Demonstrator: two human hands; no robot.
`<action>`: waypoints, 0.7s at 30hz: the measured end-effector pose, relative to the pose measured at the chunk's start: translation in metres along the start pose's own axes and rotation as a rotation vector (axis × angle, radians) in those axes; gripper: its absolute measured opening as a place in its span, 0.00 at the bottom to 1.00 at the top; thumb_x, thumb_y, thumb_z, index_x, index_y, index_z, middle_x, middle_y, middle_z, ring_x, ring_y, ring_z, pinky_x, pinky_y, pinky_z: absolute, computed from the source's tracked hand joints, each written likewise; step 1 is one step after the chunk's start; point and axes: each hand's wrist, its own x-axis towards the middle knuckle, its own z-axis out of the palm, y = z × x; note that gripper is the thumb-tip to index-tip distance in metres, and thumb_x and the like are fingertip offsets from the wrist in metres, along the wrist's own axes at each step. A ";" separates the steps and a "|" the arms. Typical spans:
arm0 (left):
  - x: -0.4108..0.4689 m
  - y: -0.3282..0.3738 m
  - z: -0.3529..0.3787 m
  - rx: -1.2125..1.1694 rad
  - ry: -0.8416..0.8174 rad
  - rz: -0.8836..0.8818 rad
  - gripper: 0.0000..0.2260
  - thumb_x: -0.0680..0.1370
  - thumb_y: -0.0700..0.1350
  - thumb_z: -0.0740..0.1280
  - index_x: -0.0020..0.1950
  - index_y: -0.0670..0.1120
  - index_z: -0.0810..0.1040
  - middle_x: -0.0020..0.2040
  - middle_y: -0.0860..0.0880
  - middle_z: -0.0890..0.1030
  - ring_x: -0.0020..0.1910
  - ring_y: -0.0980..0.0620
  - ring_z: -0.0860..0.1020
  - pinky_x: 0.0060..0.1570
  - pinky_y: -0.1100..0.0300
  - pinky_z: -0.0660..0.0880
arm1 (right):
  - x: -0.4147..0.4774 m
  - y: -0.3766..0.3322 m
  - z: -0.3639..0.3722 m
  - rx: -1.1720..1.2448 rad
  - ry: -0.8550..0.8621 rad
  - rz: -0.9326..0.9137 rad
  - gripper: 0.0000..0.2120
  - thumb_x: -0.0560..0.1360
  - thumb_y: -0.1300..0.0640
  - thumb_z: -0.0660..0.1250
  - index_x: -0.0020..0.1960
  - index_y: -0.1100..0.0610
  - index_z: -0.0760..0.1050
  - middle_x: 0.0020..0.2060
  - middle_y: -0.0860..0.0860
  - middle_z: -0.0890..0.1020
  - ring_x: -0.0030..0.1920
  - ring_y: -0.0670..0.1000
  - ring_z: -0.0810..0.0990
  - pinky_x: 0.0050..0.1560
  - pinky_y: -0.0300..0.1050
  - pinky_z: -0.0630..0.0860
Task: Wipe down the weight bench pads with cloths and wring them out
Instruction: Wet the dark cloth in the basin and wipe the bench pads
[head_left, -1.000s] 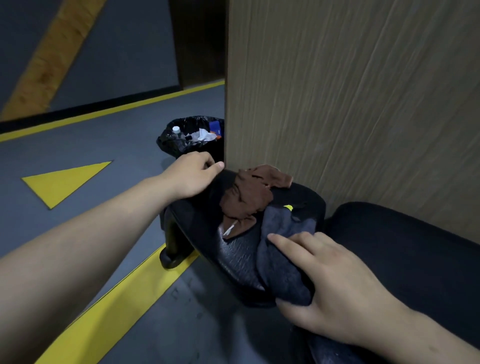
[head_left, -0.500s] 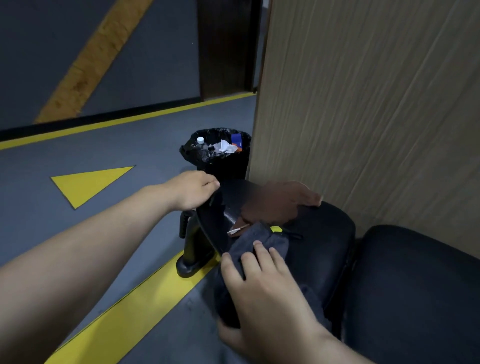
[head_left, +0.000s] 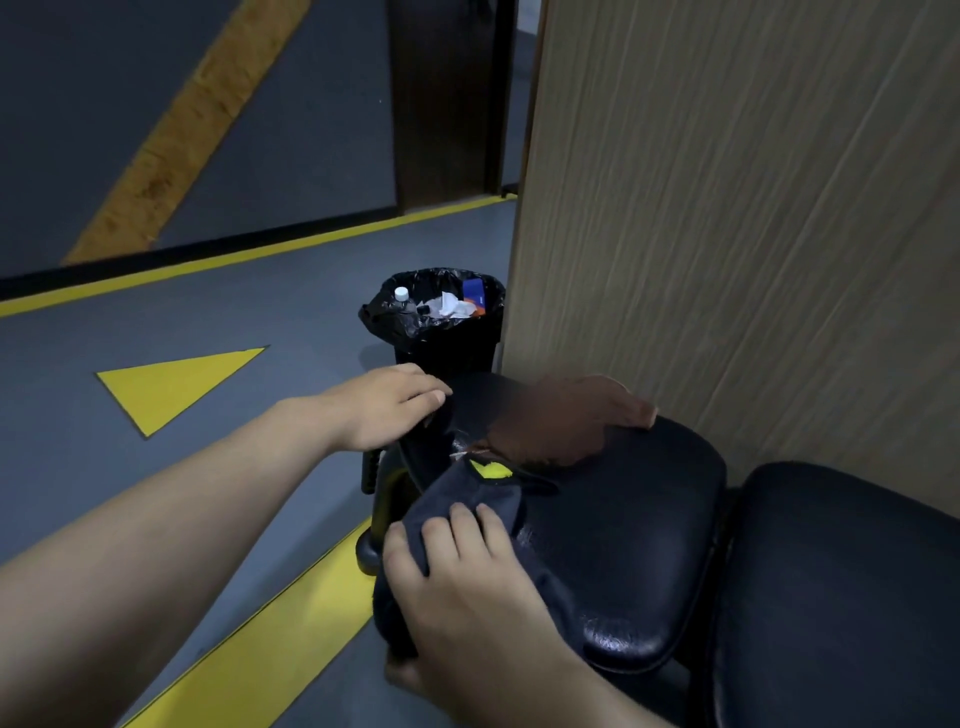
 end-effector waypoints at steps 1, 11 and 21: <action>-0.002 -0.002 -0.001 0.017 0.017 -0.003 0.19 0.84 0.54 0.53 0.71 0.51 0.73 0.65 0.51 0.73 0.66 0.51 0.72 0.67 0.56 0.66 | 0.008 -0.001 0.003 0.001 -0.003 0.016 0.46 0.52 0.32 0.72 0.63 0.57 0.76 0.47 0.56 0.80 0.51 0.62 0.81 0.58 0.59 0.78; -0.024 -0.034 -0.029 0.441 0.171 -0.169 0.25 0.80 0.60 0.44 0.66 0.52 0.73 0.60 0.48 0.75 0.62 0.45 0.73 0.56 0.48 0.73 | 0.111 -0.004 0.013 0.032 -0.073 0.073 0.40 0.65 0.41 0.73 0.67 0.64 0.66 0.55 0.62 0.74 0.58 0.65 0.73 0.67 0.63 0.67; -0.036 -0.064 -0.037 0.329 0.235 -0.281 0.22 0.82 0.59 0.47 0.65 0.52 0.74 0.61 0.47 0.76 0.63 0.43 0.73 0.57 0.48 0.72 | 0.151 0.001 0.023 0.069 -0.154 0.117 0.38 0.70 0.41 0.70 0.70 0.62 0.63 0.61 0.62 0.69 0.64 0.66 0.68 0.69 0.66 0.60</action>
